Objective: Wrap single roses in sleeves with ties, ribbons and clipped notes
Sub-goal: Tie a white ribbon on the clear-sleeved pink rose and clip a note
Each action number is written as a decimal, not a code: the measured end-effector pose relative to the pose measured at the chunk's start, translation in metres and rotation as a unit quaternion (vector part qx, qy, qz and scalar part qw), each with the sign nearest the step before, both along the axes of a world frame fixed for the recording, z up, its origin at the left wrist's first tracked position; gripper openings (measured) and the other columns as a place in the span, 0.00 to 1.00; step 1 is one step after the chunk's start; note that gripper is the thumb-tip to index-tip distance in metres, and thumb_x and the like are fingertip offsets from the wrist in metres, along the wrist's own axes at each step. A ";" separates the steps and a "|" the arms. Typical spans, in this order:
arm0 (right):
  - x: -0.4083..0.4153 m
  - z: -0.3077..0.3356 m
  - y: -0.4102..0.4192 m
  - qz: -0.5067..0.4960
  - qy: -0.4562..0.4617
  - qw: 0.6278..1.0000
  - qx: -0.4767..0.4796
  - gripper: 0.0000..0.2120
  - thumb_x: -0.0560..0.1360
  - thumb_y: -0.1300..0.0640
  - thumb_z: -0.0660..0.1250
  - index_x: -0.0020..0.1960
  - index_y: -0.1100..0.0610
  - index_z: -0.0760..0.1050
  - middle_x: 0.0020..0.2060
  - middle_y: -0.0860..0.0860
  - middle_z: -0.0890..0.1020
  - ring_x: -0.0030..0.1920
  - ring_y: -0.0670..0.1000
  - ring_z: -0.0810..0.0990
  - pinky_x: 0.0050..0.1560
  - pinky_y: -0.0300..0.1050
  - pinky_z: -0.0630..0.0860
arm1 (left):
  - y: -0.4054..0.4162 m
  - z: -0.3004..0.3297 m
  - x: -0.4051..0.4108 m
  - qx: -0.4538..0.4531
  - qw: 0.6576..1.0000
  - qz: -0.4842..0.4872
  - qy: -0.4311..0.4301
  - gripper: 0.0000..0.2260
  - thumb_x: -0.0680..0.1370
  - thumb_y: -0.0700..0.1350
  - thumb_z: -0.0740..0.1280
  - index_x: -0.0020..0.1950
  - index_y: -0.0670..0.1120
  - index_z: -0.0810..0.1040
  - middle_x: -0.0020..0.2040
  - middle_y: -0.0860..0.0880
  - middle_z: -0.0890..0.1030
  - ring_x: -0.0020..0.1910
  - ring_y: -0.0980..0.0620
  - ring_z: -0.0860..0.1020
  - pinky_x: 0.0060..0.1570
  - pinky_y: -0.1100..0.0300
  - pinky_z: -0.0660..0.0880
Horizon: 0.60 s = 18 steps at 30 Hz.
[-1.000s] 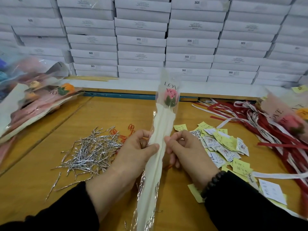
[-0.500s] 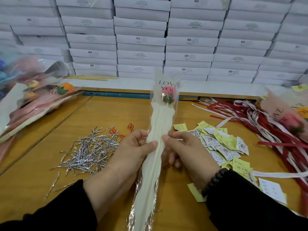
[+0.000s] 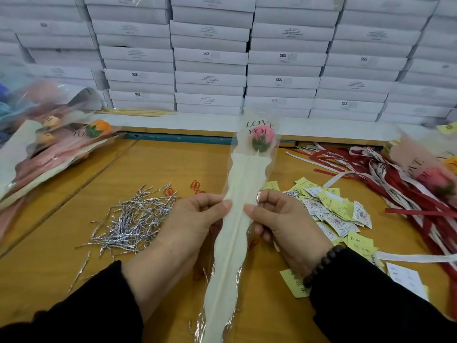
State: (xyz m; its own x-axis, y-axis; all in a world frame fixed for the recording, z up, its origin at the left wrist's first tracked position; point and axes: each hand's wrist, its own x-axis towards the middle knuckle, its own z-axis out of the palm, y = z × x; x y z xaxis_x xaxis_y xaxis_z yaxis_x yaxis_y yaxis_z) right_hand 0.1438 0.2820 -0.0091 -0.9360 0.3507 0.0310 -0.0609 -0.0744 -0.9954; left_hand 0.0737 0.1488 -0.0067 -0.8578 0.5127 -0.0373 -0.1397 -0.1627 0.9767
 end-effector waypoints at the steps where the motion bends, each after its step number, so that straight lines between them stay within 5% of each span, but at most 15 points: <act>1: 0.000 0.000 0.000 0.000 0.002 1.000 0.000 0.06 0.73 0.66 0.67 0.40 0.58 0.75 0.23 0.45 0.76 0.22 0.42 0.71 0.21 0.31 0.65 | 0.000 0.000 0.000 0.000 1.000 0.007 0.000 0.02 0.72 0.36 0.68 0.42 0.39 0.81 0.41 0.35 0.81 0.37 0.43 0.79 0.39 0.55 0.80; 4: -0.001 0.000 0.000 0.001 0.003 1.000 -0.004 0.06 0.74 0.66 0.67 0.40 0.57 0.74 0.22 0.46 0.76 0.22 0.42 0.71 0.21 0.31 0.66 | 0.001 0.001 0.000 -0.003 1.000 0.024 0.008 0.01 0.71 0.35 0.69 0.39 0.39 0.79 0.39 0.35 0.77 0.37 0.43 0.75 0.39 0.55 0.75; 7: -0.001 -0.001 -0.002 0.015 -0.010 1.000 -0.006 0.03 0.73 0.61 0.68 0.44 0.59 0.74 0.22 0.49 0.75 0.20 0.44 0.69 0.21 0.33 0.65 | 0.001 0.001 0.001 -0.008 0.999 0.029 0.033 0.05 0.71 0.34 0.69 0.36 0.41 0.77 0.32 0.41 0.73 0.27 0.51 0.72 0.28 0.62 0.71; 14: 0.000 0.002 -0.004 0.028 -0.064 0.997 0.030 0.17 0.64 0.45 0.73 0.41 0.58 0.78 0.25 0.55 0.75 0.21 0.47 0.65 0.21 0.35 0.63 | 0.002 0.000 0.004 -0.008 0.998 0.018 0.065 0.05 0.71 0.33 0.69 0.38 0.41 0.77 0.37 0.40 0.72 0.38 0.45 0.70 0.37 0.55 0.69; 18: 0.001 0.002 -0.002 0.013 -0.052 0.998 0.026 0.10 0.69 0.55 0.72 0.42 0.62 0.77 0.22 0.52 0.74 0.20 0.45 0.67 0.21 0.33 0.64 | 0.002 0.000 0.004 -0.007 0.997 0.015 0.072 0.03 0.72 0.33 0.68 0.39 0.39 0.78 0.35 0.40 0.74 0.32 0.47 0.72 0.33 0.59 0.71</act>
